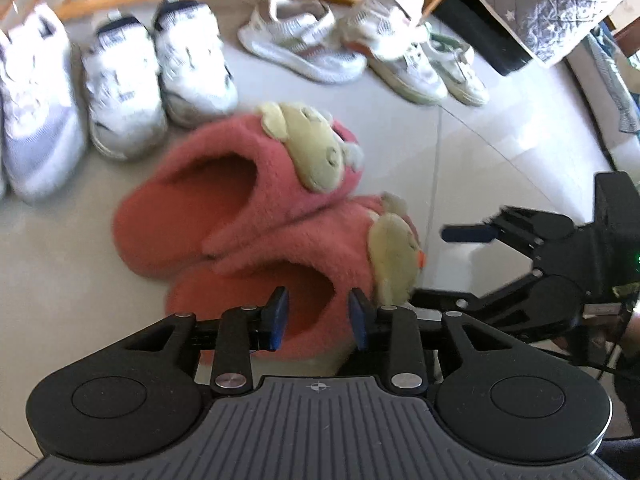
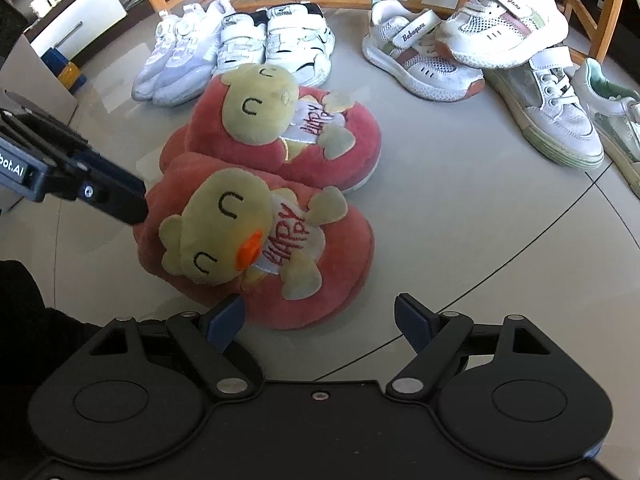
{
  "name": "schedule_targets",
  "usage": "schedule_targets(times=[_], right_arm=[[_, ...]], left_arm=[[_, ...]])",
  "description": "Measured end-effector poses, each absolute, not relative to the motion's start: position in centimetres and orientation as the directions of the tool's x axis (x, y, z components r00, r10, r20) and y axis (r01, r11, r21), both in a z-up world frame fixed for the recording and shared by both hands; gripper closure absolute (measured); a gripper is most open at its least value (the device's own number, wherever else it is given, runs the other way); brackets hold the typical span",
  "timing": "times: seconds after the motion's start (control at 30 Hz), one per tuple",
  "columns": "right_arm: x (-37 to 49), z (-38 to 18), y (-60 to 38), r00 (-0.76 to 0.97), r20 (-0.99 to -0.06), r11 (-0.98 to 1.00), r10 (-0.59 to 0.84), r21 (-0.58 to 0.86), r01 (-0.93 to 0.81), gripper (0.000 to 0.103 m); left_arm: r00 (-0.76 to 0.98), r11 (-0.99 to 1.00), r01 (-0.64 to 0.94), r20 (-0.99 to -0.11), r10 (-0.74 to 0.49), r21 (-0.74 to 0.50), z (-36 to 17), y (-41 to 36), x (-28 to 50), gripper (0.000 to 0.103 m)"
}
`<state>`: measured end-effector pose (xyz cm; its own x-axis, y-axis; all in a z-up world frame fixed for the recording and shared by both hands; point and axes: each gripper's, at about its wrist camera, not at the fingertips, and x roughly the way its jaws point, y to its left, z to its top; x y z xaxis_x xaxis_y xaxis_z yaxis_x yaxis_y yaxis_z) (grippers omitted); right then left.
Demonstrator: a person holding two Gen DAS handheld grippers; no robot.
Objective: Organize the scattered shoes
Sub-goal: 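Reach the left gripper to a white Balabala sneaker and grasp its heel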
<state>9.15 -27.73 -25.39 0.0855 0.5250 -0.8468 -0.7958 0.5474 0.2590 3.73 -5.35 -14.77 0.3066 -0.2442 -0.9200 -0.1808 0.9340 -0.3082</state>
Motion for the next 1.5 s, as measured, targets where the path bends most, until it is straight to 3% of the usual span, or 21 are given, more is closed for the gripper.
schedule_targets(times=[0.17, 0.4, 0.73, 1.03, 1.27, 1.37, 1.5], right_arm=[[9.3, -25.3, -28.0, 0.095, -0.846, 0.555, 0.525, 0.255, -0.792, 0.018], [9.3, -25.1, -28.1, 0.107, -0.846, 0.564, 0.523, 0.249, -0.787, 0.018], [9.4, -25.4, -28.9, 0.114, -0.849, 0.582, 0.516, 0.249, -0.774, 0.018], [9.4, -25.7, -29.3, 0.107, -0.854, 0.587, 0.509, 0.254, -0.769, 0.018], [9.4, -25.9, -29.7, 0.104, -0.858, 0.594, 0.503, 0.256, -0.763, 0.018], [9.5, -26.0, -29.9, 0.101, -0.858, 0.597, 0.503, 0.261, -0.759, 0.018], [9.5, -26.1, -30.0, 0.098, -0.859, 0.598, 0.502, 0.262, -0.758, 0.018]], left_arm=[[0.398, 0.940, -0.219, -0.904, -0.157, -0.260, -13.4, -3.6, 5.1, 0.070], [0.500, 0.948, -0.141, -0.847, -0.180, -0.284, -12.7, -4.0, 11.1, 0.072], [0.530, 0.977, -0.038, -0.833, -0.159, -0.210, -14.9, -5.2, 19.4, 0.075], [0.549, 0.993, 0.085, -0.828, -0.118, -0.085, -17.3, -4.9, 26.1, 0.065], [0.449, 0.979, 0.182, -0.878, -0.166, -0.092, -20.2, -5.6, 30.4, 0.059], [0.415, 0.981, 0.137, -0.891, -0.186, -0.141, -21.4, -5.0, 31.5, 0.053], [0.409, 0.968, 0.096, -0.877, -0.252, -0.233, -21.9, -4.1, 32.1, 0.065]])
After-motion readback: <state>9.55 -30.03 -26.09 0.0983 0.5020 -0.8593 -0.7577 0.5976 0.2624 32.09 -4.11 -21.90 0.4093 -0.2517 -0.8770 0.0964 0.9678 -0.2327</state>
